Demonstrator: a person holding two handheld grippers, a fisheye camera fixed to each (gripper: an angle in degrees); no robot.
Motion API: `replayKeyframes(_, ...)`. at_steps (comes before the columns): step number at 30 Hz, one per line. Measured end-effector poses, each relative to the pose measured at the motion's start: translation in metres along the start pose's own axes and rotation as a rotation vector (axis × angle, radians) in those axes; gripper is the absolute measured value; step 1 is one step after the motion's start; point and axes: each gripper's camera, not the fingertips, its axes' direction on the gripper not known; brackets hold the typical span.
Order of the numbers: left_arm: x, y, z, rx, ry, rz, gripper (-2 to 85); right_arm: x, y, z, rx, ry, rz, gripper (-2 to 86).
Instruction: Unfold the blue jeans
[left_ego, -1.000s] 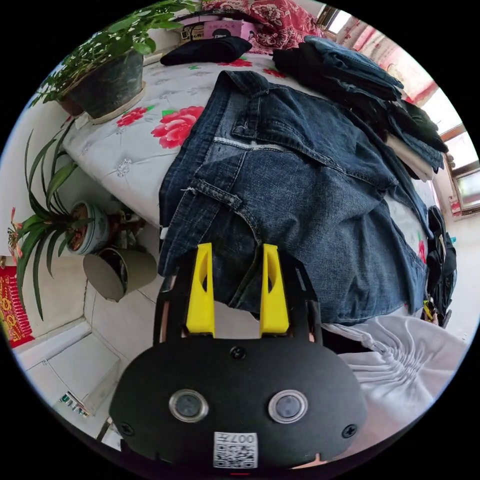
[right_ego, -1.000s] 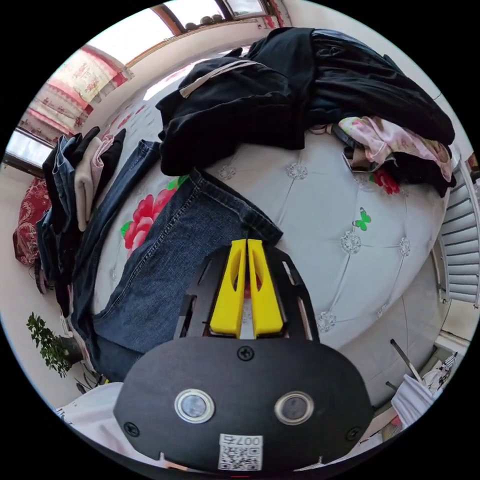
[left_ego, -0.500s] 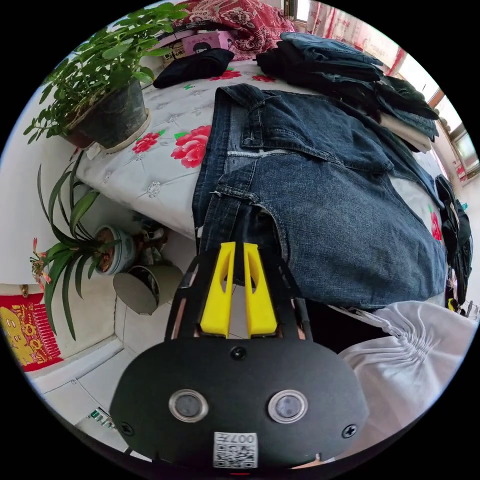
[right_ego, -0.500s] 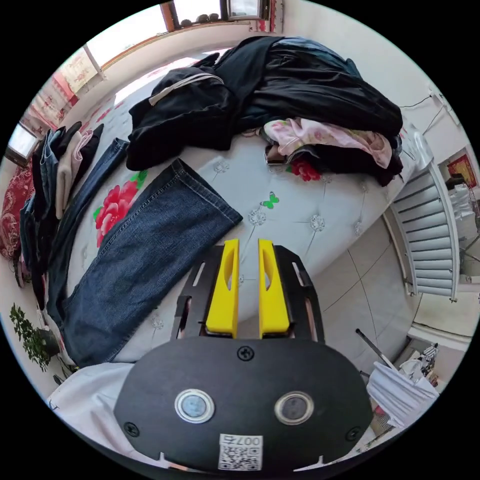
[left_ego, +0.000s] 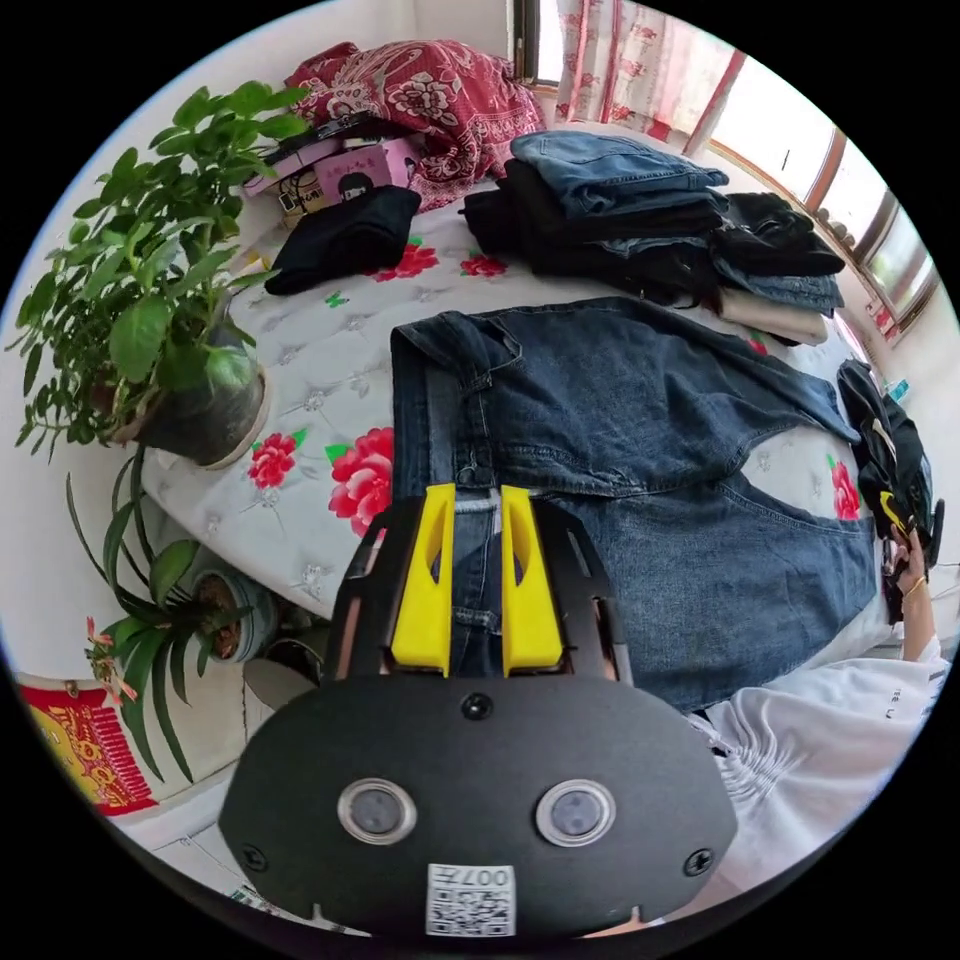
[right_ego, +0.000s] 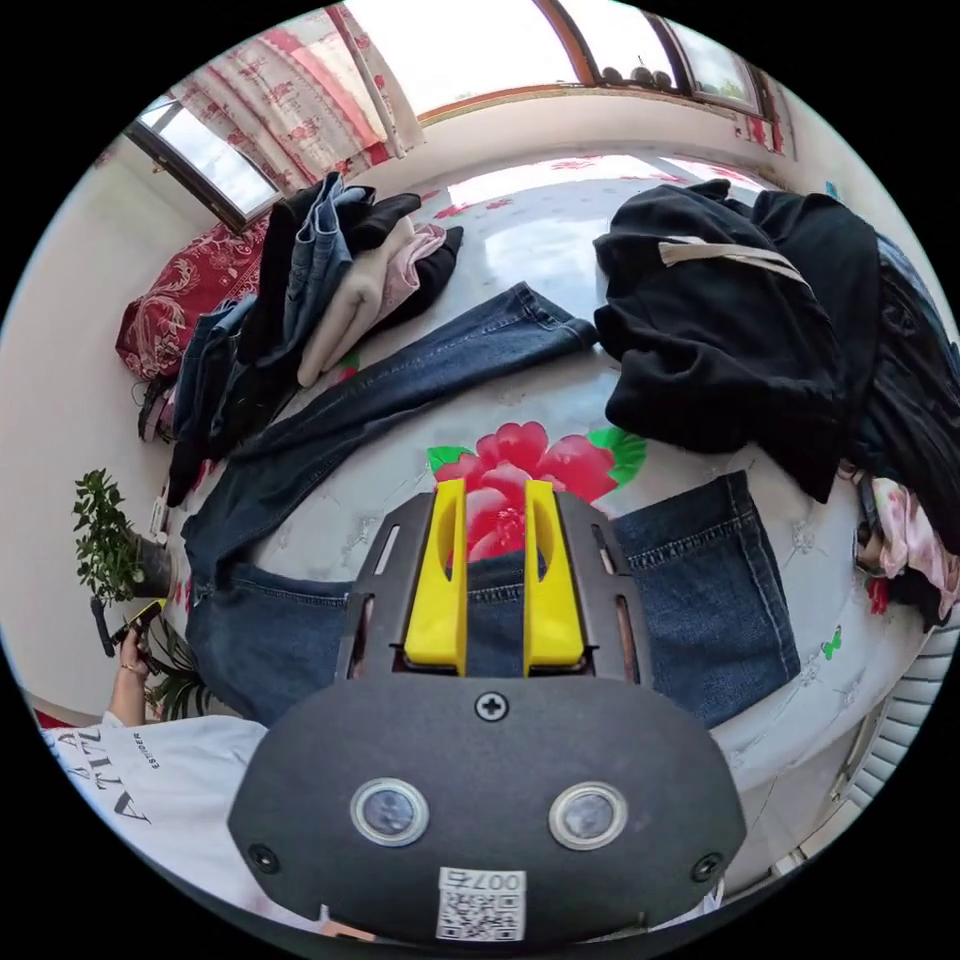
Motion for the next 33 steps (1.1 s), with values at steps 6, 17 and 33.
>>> replayKeyframes(6,0.005,-0.104,0.038,-0.043,-0.035,0.071,7.8,-0.061,-0.091,0.045,-0.041,0.046,-0.132,9.4)
replayKeyframes(17,-0.008,-0.202,0.138,-0.220,-0.075,0.124,6.7,-0.023,-0.226,0.141,-0.161,0.316,-0.071,9.7)
replayKeyframes(33,-0.073,-0.123,0.022,0.125,0.131,0.045,-1.0,0.057,-0.186,-0.015,0.194,-0.147,-0.063,-0.1)
